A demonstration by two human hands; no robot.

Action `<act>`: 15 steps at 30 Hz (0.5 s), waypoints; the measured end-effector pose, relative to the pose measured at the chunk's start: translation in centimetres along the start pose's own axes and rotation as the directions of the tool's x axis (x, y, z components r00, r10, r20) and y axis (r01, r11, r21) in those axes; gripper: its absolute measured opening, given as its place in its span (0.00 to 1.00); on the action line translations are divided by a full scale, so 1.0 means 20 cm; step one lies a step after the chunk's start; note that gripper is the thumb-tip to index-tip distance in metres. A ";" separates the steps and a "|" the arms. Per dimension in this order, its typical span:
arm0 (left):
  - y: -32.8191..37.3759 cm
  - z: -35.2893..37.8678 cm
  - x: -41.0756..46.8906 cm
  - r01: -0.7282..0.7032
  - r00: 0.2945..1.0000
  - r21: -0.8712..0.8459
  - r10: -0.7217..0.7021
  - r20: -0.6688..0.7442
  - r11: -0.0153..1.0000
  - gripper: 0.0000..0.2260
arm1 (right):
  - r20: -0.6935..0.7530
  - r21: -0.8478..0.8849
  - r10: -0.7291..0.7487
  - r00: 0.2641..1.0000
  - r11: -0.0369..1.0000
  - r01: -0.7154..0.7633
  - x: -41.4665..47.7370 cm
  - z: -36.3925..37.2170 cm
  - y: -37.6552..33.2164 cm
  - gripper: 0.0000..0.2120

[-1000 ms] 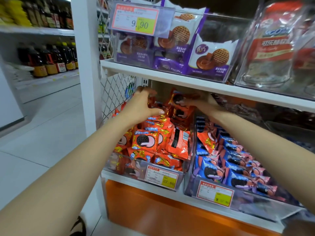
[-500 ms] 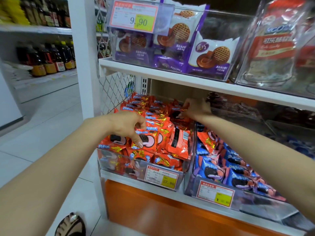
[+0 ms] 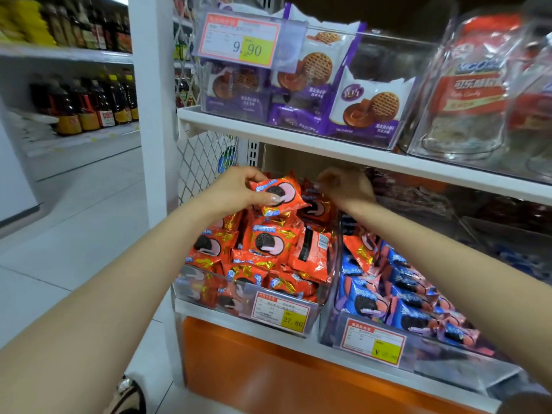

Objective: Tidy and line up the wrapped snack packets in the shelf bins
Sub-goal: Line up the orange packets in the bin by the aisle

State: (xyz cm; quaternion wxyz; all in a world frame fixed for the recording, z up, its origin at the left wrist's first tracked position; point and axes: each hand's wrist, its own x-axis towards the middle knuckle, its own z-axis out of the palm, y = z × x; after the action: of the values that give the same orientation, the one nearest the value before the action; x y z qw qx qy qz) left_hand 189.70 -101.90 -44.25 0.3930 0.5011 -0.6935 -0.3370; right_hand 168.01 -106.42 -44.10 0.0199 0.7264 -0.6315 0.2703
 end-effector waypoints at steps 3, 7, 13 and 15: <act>-0.02 0.06 0.03 0.011 0.997 0.015 -0.010 -0.083 1.000 0.16 | 0.280 0.666 -0.032 0.960 0.726 -0.170 -0.10 -0.10 -0.09 0.09; 0.02 0.12 0.05 -0.071 0.991 0.092 0.080 -0.107 0.993 0.21 | 0.464 0.590 -0.205 0.862 0.797 -0.128 -0.12 -0.10 -0.10 0.11; 0.02 0.18 0.04 -0.032 0.998 0.222 0.044 -0.052 0.974 0.22 | 0.240 0.590 0.155 0.958 0.761 -0.271 0.00 -0.14 0.08 0.14; 0.00 0.21 0.02 -0.090 0.996 0.311 0.077 0.051 0.946 0.17 | 0.256 0.429 0.110 0.960 0.877 -0.215 0.02 -0.11 0.09 0.15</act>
State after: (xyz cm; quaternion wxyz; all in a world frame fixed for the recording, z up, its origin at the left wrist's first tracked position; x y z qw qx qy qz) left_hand 185.97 -101.93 -46.00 0.3090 0.5207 -0.7662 -0.2153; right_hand 165.49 -106.34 -42.73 -0.2442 0.6807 -0.6083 0.3271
